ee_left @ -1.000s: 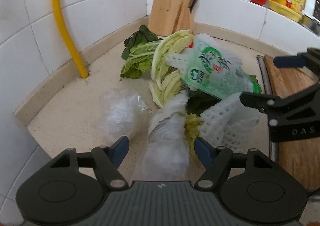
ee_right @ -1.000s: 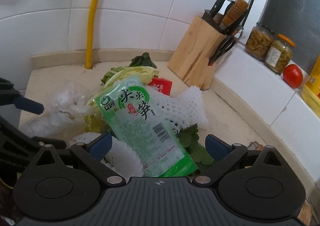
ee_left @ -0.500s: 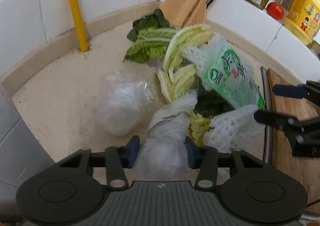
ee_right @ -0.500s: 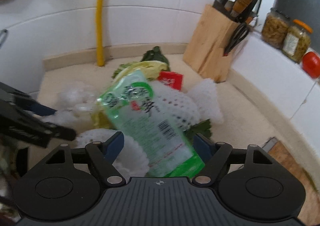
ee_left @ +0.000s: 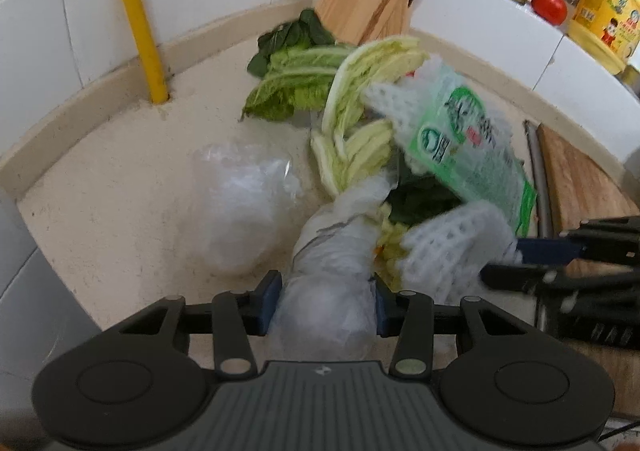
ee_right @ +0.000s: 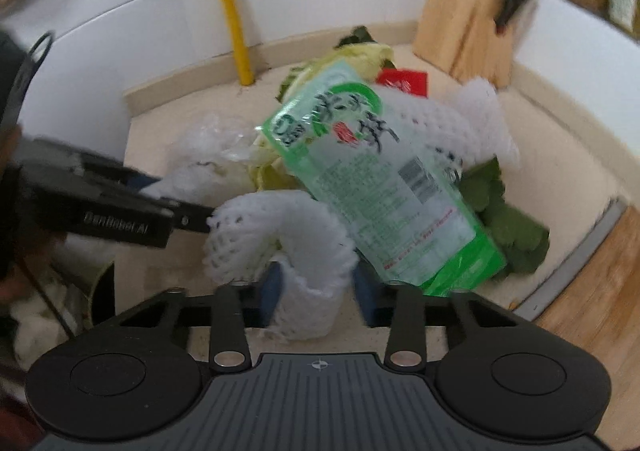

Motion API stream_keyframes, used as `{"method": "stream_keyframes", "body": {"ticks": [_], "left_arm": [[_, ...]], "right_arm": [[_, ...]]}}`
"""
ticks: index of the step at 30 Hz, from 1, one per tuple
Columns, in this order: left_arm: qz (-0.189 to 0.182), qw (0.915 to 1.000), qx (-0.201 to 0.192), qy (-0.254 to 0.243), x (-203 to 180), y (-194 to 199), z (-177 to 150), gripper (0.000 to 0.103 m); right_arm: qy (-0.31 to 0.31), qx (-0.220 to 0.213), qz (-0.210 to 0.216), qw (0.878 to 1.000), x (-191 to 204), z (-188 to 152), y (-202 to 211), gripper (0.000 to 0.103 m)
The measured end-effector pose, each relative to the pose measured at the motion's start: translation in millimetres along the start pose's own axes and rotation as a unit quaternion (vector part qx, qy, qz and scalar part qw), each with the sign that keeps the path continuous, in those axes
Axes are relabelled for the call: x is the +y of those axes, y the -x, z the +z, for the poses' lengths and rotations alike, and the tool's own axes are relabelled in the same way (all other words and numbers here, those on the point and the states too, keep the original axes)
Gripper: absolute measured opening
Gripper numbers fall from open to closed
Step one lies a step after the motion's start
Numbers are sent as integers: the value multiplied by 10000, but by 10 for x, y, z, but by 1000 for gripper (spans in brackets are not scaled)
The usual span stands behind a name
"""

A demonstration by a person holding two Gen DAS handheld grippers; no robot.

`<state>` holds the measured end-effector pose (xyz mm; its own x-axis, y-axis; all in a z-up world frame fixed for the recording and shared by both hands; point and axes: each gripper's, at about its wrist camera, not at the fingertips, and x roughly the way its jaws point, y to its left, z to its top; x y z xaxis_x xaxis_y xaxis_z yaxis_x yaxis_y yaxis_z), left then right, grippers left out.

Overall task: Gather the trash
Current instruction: 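Grasp the clear plastic bag with the left tool while the right tool grasps the white foam net, then lift the plastic bag and foam net and carry both down toward the bin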

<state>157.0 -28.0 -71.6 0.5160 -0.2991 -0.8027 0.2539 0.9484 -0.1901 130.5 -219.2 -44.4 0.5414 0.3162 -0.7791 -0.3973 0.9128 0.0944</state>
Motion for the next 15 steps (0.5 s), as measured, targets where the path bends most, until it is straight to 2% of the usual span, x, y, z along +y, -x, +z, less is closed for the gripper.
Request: {"method": "stream_keyframes", "body": {"ticks": [3,6,7,8,9,10,13,14,15], "left_arm": [[82,9998,-69,188,40,34,-34,39],[194,9993,-165,290,60,65,-29,40],[213,9993,-147,283,59,56,-33,41],[225,9993,-135,262,52,55,-42,42],[268,9993,-138,243,43,55,-53,42],[304,9991,-169,240,39,65,-72,45],[306,9987,-296,290,48,73,-120,54],[280,9987,-303,300,53,65,-126,55],[266,9989,-268,290,48,57,-133,55]], "right_arm": [[-418,33,150,9990,-136,5,11,38],[-578,-48,280,9979,-205,-13,40,47],[-522,-107,251,9983,-188,-19,36,52],[-452,-134,208,9987,-169,-30,25,72],[-409,-184,159,9989,-154,-42,14,83],[-387,-243,144,9988,-142,-47,7,83],[-499,-222,268,9981,-119,-41,-27,73],[-568,-196,318,9977,-112,-45,-35,68],[-641,-127,327,9973,-103,-53,-57,56]]}}
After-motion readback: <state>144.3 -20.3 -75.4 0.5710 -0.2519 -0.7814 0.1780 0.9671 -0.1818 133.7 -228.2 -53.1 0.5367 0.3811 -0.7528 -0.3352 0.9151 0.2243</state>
